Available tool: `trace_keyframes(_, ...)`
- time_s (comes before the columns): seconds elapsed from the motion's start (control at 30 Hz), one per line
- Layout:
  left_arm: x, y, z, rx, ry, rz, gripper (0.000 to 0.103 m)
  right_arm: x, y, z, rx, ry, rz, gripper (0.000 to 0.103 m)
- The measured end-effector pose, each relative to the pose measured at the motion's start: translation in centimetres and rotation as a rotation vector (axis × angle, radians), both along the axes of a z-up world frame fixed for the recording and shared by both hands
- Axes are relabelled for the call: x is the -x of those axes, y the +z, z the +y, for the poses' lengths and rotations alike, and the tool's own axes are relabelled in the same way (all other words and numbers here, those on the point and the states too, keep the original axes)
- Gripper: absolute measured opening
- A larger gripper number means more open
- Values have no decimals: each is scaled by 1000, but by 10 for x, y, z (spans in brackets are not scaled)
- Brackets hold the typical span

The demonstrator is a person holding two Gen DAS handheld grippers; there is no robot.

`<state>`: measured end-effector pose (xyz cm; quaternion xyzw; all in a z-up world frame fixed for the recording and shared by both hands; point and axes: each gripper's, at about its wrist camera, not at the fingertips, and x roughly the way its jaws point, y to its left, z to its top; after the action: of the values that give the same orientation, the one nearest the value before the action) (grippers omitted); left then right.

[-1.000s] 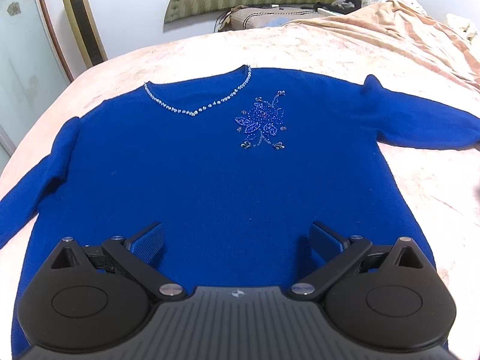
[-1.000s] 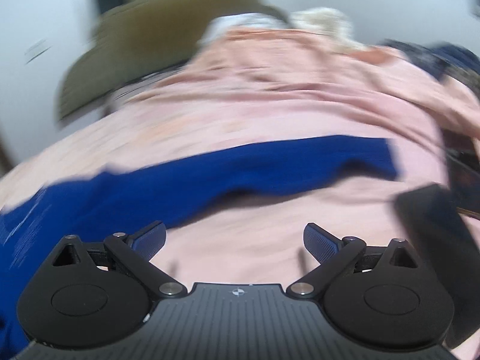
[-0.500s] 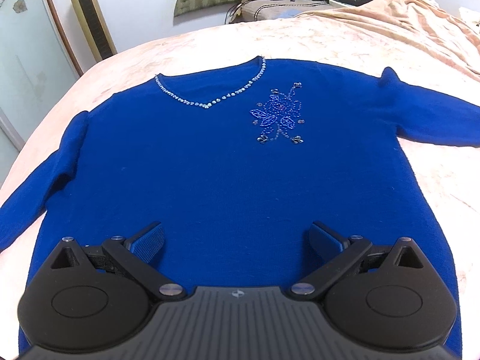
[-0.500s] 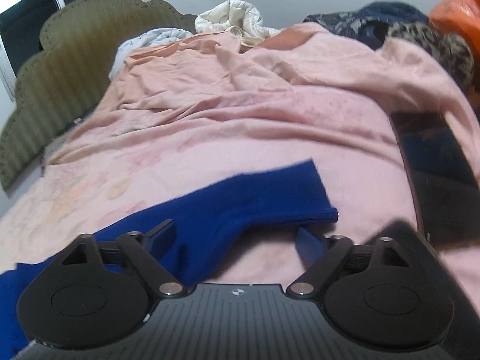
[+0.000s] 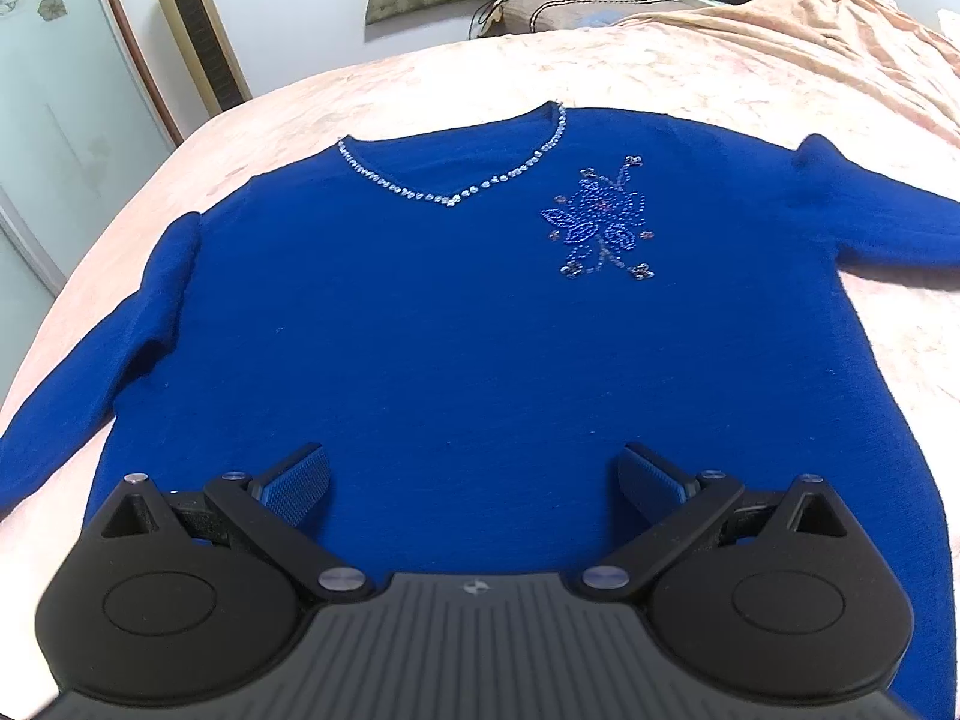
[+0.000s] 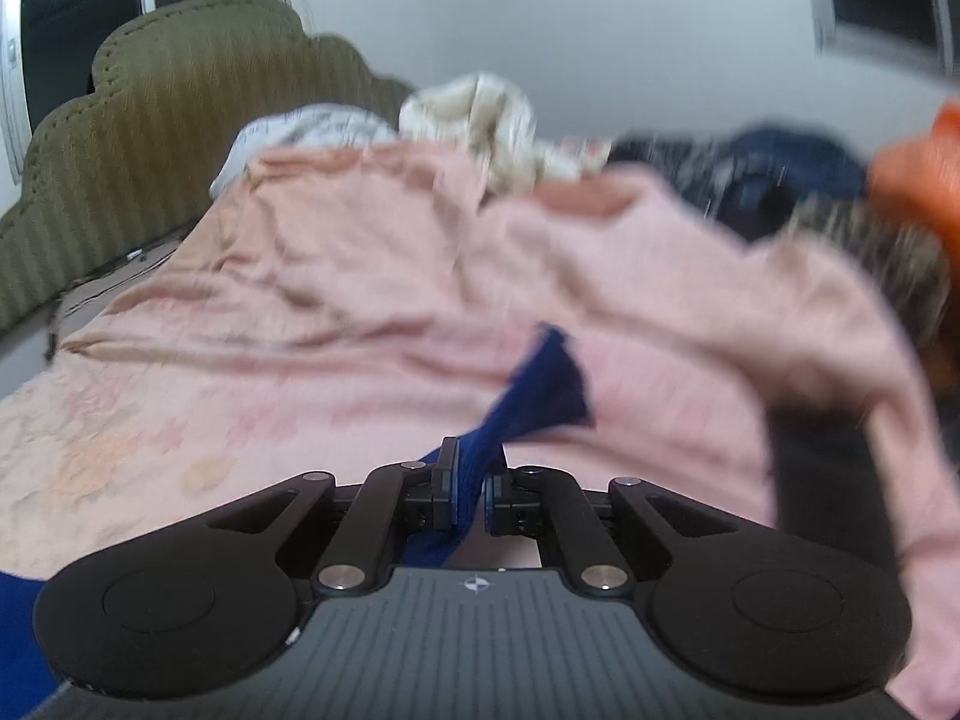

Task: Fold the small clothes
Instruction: 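Close the right gripper on the sweater sleeve cuff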

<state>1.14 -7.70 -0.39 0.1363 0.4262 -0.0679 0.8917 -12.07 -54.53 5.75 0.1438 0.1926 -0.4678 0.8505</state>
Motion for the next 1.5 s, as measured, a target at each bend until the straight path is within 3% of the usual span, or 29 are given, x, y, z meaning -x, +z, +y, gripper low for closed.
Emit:
trace_keyframes(0.1,0,0,5,6,8,3,103,-8,14,16,70,37,37,8)
trace_keyframes(0.27,-2,0,13,17,24,7,103,-34,25,76,112,222,55,8)
trace_keyframes(0.57,-4,1,34,42,59,6,103,-112,14,223,40,658,96,9)
trace_keyframes(0.8,-7,1,49,46,84,4,103,-160,-26,309,-46,859,176,11)
trace_keyframes(0.97,-9,0,56,56,89,9,103,-159,-46,298,-199,838,172,13)
trace_keyframes(1.03,-9,0,56,55,82,10,103,-144,-40,283,-184,807,139,15)
trace_keyframes(1.1,-9,0,55,52,76,9,103,-122,-33,269,-108,743,118,42)
trace_keyframes(1.2,-9,0,53,47,67,6,103,-87,-27,238,19,601,140,50)
trace_keyframes(1.27,-9,0,50,45,64,6,103,-70,-29,214,109,513,204,50)
trace_keyframes(1.37,-9,-1,43,42,55,10,103,-50,-44,187,237,437,407,51)
trace_keyframes(1.5,-7,-3,31,26,36,12,103,-36,-72,182,410,482,606,55)
